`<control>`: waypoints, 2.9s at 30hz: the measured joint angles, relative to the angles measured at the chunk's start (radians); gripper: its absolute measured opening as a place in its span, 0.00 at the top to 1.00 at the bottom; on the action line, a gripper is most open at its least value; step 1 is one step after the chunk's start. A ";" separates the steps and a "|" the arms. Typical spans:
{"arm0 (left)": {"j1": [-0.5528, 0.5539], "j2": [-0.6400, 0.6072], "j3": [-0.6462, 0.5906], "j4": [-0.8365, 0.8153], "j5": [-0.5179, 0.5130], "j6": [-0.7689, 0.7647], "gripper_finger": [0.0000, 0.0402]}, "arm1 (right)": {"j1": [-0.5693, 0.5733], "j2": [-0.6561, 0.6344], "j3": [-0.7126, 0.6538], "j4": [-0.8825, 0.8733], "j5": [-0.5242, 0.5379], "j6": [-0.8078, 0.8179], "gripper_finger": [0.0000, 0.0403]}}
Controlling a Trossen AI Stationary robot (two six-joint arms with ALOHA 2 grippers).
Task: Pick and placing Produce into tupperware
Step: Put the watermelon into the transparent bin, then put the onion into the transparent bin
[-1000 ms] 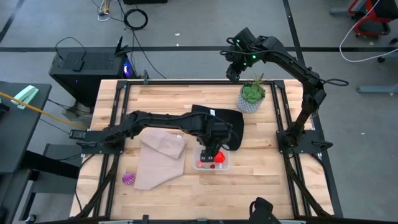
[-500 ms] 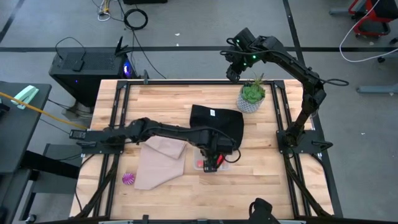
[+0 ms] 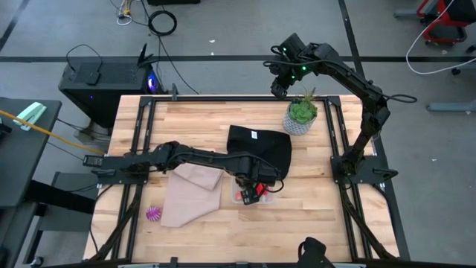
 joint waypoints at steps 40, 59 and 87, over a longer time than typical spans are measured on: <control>-0.015 -0.001 0.000 0.028 0.061 -0.121 0.15 | 0.001 0.000 0.000 0.000 -0.004 0.015 0.78; -0.004 -0.033 0.007 -0.149 0.075 0.127 0.34 | 0.000 0.000 0.000 0.001 -0.004 0.015 0.78; 0.063 -0.345 0.007 -0.171 0.090 0.233 0.99 | 0.000 0.000 0.000 0.016 -0.004 0.020 0.78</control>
